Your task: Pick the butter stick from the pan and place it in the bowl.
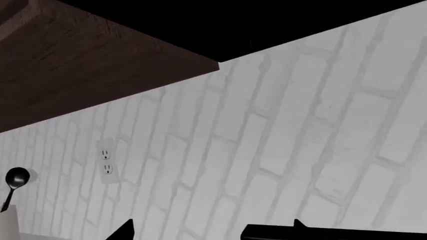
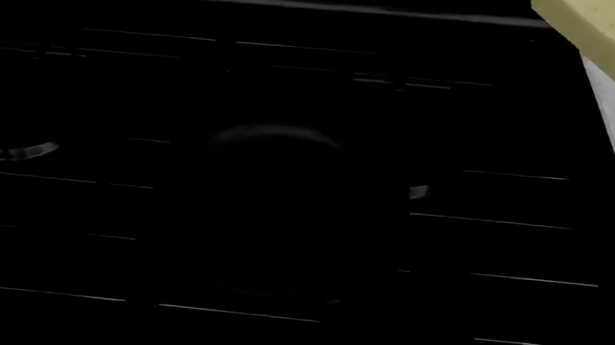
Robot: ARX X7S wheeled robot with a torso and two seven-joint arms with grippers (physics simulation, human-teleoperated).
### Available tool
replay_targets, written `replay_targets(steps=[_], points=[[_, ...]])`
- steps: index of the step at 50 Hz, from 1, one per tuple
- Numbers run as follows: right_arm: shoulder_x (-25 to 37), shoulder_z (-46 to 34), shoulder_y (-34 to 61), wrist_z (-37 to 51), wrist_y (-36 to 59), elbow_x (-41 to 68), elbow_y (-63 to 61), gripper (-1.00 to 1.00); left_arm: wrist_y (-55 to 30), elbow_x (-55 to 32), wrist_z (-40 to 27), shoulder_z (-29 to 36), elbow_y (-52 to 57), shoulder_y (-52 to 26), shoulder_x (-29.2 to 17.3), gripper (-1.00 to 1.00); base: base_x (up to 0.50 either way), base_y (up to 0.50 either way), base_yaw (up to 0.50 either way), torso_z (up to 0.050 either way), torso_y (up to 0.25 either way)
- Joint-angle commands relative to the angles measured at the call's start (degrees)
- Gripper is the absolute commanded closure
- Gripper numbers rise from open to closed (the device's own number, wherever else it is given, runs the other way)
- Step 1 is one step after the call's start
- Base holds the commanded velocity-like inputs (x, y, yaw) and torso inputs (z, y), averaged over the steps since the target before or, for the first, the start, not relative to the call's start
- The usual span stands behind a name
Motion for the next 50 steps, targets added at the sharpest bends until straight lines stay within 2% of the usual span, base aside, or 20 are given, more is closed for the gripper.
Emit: replay_targets(steps=[1,26,50], points=[[6.1,2.8,1.3,2.8,6.1,1.2,-3.8,1.0,5.4,-1.8,-0.3,-3.7,-4.1,2.2,3.7,-1.0,0.0,0.0,0.0,0.0,0.0],[16.7,-2.2,0.2,10.7,6.4,3.2,-5.6,1.0,11.3,-5.8,-2.5,-5.7,-9.5,4.2,4.9,-1.0,0.01,0.0,-0.01,-0.008,-0.006],[20.6,-6.0,1.5,14.6,6.8,-0.8,-3.8,1.0,12.6,-7.7,-3.6,-6.2,-11.0,5.0,4.5,-1.0,0.01,-0.01,-0.01,-0.011,-0.007]])
